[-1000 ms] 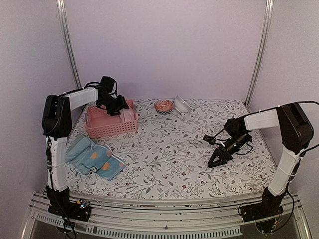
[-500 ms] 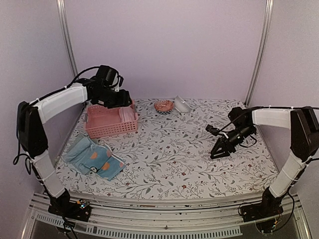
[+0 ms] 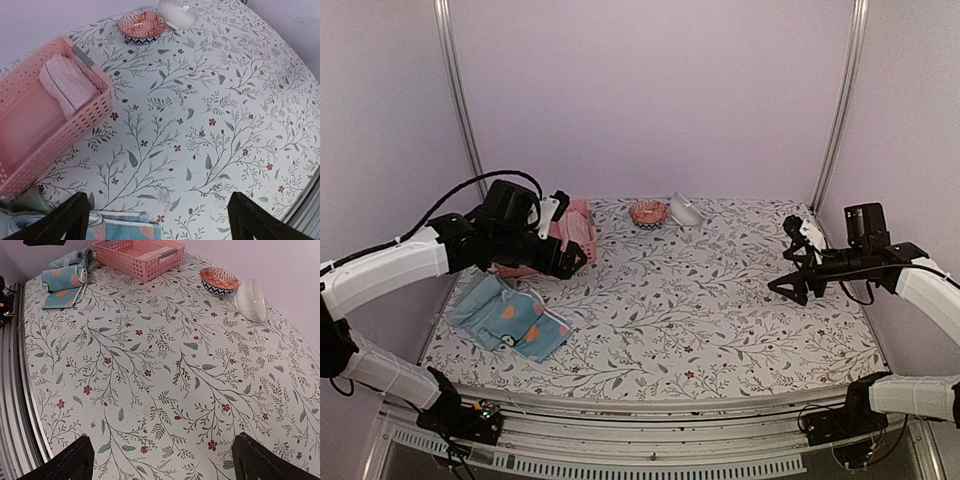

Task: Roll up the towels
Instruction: Place the towel in the bin.

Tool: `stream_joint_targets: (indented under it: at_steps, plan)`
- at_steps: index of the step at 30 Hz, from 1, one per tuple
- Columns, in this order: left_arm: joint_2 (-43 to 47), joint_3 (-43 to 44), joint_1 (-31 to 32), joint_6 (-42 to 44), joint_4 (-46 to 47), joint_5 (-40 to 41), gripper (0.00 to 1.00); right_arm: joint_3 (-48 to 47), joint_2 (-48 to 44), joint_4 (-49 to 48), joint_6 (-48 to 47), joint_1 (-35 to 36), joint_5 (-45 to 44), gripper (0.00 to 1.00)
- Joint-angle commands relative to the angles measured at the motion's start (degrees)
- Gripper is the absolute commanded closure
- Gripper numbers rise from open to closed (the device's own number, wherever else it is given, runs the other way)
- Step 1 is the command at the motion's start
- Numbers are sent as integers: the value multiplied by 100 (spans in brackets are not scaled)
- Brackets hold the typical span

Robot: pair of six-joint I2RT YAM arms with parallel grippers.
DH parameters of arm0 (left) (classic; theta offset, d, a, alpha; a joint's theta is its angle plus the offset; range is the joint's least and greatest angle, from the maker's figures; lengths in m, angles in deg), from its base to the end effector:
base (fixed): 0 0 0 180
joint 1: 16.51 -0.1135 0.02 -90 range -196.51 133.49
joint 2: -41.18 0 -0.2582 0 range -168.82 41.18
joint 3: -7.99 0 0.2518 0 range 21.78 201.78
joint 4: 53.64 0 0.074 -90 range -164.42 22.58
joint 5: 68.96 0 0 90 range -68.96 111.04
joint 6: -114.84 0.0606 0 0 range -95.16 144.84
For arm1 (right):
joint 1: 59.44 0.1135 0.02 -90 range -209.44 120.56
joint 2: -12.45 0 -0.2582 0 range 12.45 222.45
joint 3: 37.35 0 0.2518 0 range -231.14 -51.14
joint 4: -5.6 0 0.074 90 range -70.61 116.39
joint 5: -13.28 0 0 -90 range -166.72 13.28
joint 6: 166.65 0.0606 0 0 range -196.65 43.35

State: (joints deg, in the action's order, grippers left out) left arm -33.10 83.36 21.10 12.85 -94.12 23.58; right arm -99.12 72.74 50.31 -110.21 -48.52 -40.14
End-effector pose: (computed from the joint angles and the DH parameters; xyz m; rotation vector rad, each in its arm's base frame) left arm 0.2439 -0.1845 0.2815 0.4844 2.2387 -0.4081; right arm 0.2221 0.0796 0.2602 -1.1126 1.8984 0.5211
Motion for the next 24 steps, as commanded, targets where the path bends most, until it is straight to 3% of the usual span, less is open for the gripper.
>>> stream_joint_targets:
  at_steps: [1, 5, 12, 14, 16, 20, 24]
  plan:
    - [344, -551, 196, 13, 243, 272, 1, 693, -278, -1002, 612, -63, -469, 1]
    - [868, -879, 241, 78, 231, 361, 2, 606, -188, -953, 644, -69, -285, 1]
    - [1093, -981, 197, -1148, -654, 2263, 1, 505, 212, -714, 505, -69, -19, 1]
    - [854, -978, 135, -430, -634, 1479, 1, 492, 240, -694, 461, -70, -6, 1]
    - [613, -887, 102, -678, -981, 1544, 2, 516, 242, -692, 431, -74, 74, 1]
    - [440, -890, -92, -1140, -1441, 1680, 16, 510, 344, -600, 320, -65, 177, 1]
    - [154, -1097, -758, -1400, -1360, 916, 35, 355, 623, -298, 120, -68, 459, 2]
